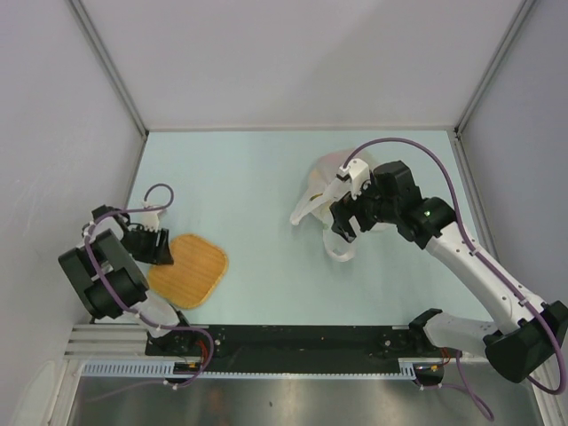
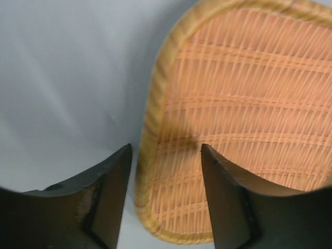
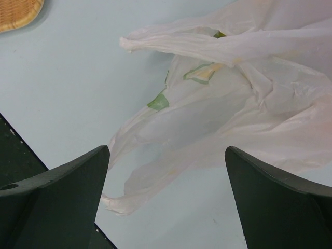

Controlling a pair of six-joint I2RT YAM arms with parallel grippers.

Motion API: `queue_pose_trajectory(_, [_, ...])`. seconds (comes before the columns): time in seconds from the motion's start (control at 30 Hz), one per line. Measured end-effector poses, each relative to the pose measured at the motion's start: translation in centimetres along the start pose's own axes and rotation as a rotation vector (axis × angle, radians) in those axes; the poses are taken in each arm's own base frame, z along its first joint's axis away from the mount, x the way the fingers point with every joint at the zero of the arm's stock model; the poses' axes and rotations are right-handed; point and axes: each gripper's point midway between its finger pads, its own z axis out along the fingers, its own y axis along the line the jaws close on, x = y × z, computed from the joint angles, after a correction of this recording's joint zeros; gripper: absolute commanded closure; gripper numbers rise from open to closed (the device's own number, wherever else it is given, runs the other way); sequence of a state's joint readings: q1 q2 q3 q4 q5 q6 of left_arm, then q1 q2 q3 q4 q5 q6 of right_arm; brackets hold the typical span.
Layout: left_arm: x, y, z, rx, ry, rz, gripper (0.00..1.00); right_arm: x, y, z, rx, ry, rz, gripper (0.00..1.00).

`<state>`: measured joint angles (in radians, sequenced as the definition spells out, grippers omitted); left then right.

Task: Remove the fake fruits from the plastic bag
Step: Move the plate to the center of the board.

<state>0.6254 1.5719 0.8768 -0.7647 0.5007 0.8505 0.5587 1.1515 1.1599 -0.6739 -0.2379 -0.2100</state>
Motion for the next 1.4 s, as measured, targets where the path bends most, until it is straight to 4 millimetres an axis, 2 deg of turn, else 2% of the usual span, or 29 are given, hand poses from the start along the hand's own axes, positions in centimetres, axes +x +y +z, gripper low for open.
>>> queue_pose_trajectory(0.1, [-0.1, -1.2, 0.7, 0.028, 0.013, 0.054, 0.56, 0.8, 0.1, 0.0, -0.002, 0.008, 0.002, 0.01])
queue_pose_trajectory(0.13, [-0.3, -1.6, 1.0, 0.035, 0.010, 0.068, 0.67, 1.0, 0.2, 0.0, -0.003, 0.012, 0.004, 0.01])
queue_pose_trajectory(0.2, [-0.6, -2.6, 1.3, 0.049, 0.005, 0.090, 0.78, 1.7, 0.3, -0.1, -0.006, 0.017, 0.013, 0.01])
queue_pose_trajectory(0.23, [-0.7, -3.3, 1.5, 0.064, 0.000, 0.089, 0.88, 1.9, 0.3, -0.1, -0.006, 0.018, 0.017, 0.01])
queue_pose_trajectory(0.37, [-1.2, -7.7, 2.7, 0.180, 0.004, 0.085, 0.99, 2.3, 0.0, -0.2, -0.002, 0.020, 0.034, 0.01])
queue_pose_trajectory(0.57, [-2.3, -11.3, 4.0, 0.266, 0.084, 0.068, 1.00, 2.5, -0.3, -0.1, 0.005, 0.018, 0.046, 0.01])
queue_pose_trajectory(0.7, [-4.6, -12.5, 5.0, 0.305, 0.110, -0.022, 1.00, 2.5, -0.3, 0.0, 0.002, 0.018, 0.047, 0.01])
queue_pose_trajectory(0.8, [-6.5, -13.9, 6.1, 0.347, 0.082, -0.159, 1.00, 2.6, -0.3, 0.0, 0.003, 0.019, 0.048, 0.01])
queue_pose_trajectory(0.93, [-7.9, -15.7, 7.3, 0.353, 0.037, -0.211, 1.00, 2.6, -0.6, 0.0, 0.011, 0.019, 0.053, 0.01])
queue_pose_trajectory(1.03, [-7.1, -18.5, 8.0, 0.366, 0.035, -0.205, 1.00, 2.9, -1.1, 0.0, 0.025, 0.021, 0.064, 0.01])
queue_pose_trajectory(1.17, [-4.8, -22.4, 8.0, 0.361, 0.047, -0.187, 1.00, 3.6, -1.6, 0.1, 0.035, 0.033, 0.078, 0.01])
queue_pose_trajectory(1.3, [-3.5, -24.8, 7.8, 0.325, 0.051, -0.222, 1.00, 3.7, -1.6, 0.2, 0.036, 0.038, 0.082, 0.01])
queue_pose_trajectory(1.4, [-3.0, -25.8, 7.5, 0.292, 0.044, -0.319, 1.00, 3.8, -1.8, 0.3, 0.037, 0.042, 0.088, 0.01])
